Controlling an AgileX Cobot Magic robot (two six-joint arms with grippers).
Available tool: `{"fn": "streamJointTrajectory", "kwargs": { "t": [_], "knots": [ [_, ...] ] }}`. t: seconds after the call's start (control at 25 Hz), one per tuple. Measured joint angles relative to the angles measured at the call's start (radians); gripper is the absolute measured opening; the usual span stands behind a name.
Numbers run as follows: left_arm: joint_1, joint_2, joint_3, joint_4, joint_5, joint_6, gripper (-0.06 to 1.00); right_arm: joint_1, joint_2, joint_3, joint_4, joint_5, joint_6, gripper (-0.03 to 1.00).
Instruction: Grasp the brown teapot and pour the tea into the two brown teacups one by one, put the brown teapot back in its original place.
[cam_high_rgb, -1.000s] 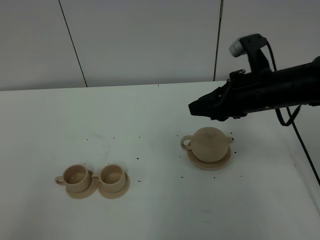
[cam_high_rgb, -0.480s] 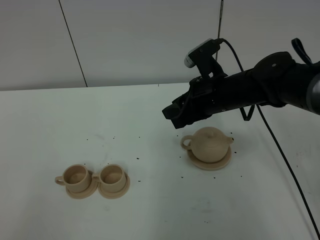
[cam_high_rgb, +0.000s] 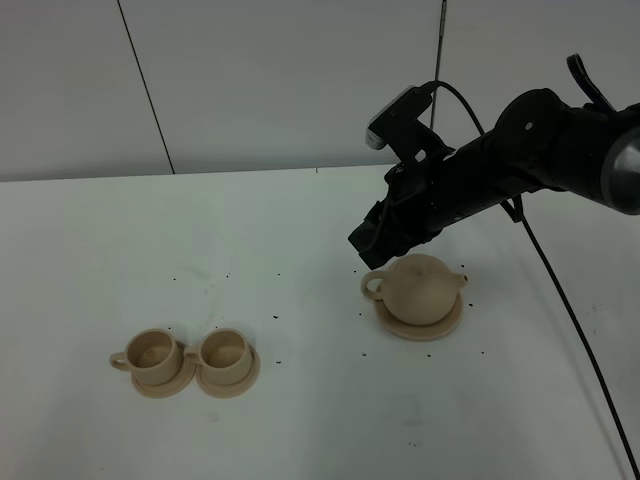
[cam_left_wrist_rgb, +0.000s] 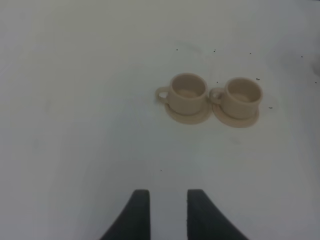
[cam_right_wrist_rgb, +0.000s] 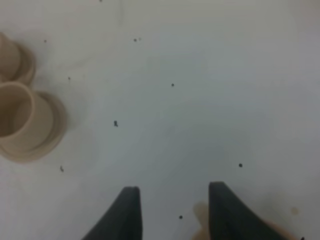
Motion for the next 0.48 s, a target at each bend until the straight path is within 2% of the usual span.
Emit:
{"fn": "streamJointTrajectory", "kwargs": {
  "t": [0.12,0.36,0.48],
  "knots": [
    [0.0,0.0,0.0,0.0,0.0,0.0,0.25,0.026,0.005,-0.001,-0.025,-0.001,0.0,0.31],
    [0.0,0.0,0.0,0.0,0.0,0.0,0.25,0.097,0.057,-0.005,-0.141,-0.069,0.002,0.31],
    [0.0,0.0,0.0,0.0,0.0,0.0,0.25,0.104,0.067,-0.005,-0.164,-0.099,0.002,0.31]
  ]
}}
